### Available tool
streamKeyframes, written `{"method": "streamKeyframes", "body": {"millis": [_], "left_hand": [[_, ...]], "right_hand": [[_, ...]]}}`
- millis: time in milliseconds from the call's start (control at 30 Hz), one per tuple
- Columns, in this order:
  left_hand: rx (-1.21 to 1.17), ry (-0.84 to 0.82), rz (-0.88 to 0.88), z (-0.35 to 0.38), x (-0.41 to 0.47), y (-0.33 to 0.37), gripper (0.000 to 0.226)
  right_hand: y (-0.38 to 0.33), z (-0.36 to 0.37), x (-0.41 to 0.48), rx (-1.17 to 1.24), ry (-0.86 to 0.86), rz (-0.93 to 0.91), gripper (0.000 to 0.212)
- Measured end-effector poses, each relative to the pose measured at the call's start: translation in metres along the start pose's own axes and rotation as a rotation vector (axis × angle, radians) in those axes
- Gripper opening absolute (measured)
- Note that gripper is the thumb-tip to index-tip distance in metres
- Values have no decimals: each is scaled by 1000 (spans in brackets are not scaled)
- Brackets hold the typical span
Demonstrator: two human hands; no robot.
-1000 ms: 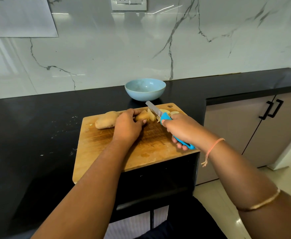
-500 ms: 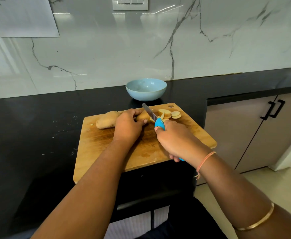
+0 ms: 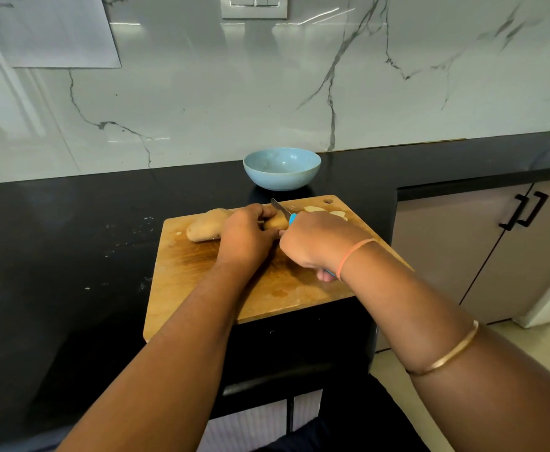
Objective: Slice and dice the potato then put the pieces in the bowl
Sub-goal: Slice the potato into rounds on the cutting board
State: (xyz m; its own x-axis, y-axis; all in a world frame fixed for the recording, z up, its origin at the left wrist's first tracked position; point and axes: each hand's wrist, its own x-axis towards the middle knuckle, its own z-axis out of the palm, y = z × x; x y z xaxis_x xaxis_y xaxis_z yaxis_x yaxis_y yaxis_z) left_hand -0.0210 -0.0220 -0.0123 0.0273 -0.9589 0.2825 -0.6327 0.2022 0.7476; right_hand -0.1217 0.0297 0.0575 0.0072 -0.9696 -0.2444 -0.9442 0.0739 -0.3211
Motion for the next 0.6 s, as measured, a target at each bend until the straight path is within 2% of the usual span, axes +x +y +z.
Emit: {"method": "streamKeyframes", "body": {"millis": [200,467,600], "left_hand": [[-39,17,-6,2,1,-1,41],[-65,2,-65,0,3,-3,48],[-116,8,-66,-2,2,-3,47]], "right_hand": [[10,0,5,90,-48,50,54],[19,12,-4,67,-90,80,47],[16,3,-4,68,-122,41,53]]}}
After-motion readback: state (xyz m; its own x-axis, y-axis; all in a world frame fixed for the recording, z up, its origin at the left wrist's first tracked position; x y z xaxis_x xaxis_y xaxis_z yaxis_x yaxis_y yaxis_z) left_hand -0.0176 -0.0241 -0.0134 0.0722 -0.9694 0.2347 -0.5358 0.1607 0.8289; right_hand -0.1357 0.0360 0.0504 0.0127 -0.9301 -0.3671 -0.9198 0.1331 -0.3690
